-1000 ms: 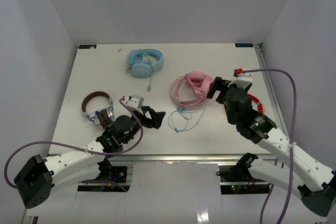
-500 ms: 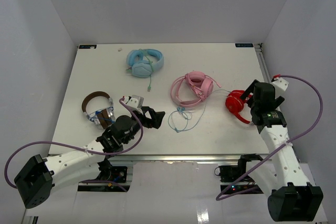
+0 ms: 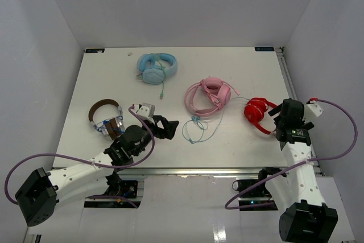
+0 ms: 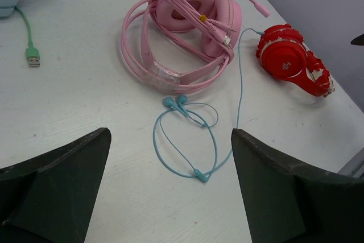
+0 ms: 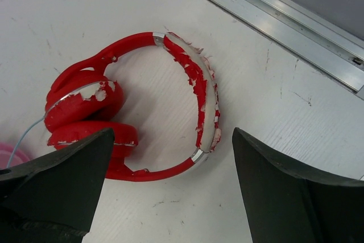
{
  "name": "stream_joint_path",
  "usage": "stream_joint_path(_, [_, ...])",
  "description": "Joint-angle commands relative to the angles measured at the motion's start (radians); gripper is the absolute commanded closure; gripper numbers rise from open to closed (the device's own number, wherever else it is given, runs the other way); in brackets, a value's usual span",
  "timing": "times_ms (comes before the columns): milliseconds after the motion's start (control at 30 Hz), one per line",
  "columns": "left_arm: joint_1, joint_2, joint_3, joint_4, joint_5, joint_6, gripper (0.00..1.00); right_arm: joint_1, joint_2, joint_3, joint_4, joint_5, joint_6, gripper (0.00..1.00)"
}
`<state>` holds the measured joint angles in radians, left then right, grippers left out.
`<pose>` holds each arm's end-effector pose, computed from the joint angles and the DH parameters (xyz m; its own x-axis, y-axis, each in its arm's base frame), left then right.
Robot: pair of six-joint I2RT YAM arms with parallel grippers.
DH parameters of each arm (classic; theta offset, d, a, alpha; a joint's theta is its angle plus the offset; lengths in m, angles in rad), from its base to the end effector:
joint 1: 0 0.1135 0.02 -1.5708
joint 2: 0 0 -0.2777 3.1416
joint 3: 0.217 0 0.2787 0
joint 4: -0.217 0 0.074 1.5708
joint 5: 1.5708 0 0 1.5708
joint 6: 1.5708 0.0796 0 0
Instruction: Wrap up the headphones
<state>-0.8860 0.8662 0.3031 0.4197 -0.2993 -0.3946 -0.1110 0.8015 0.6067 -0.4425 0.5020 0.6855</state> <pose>0.1768 -0.1794 0.2091 -0.2970 -0.2171 -0.9299 0.4781 0.8092 -0.3416 0.2154 -0.0625 0.2336 -0.1530 0.5754 -0.8034 0.7471 0.5995 0.2872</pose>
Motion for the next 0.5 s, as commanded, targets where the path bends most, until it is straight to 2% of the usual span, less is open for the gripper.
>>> stream_joint_path(0, [-0.002, 0.016, 0.0, 0.011, 0.009, -0.01, 0.02, -0.078, 0.07, 0.006, 0.026, -0.038, 0.027, 0.1])
stream_joint_path(100, [-0.002, 0.033, 0.006, 0.014, 0.02, -0.012, 0.02, -0.105, 0.114, -0.001, 0.052, -0.089, 0.014, 0.1])
stream_joint_path(467, [-0.003, 0.045, 0.015, -0.002, 0.003, -0.007, 0.02, -0.123, 0.284, -0.011, 0.151, -0.058, -0.018, 0.11])
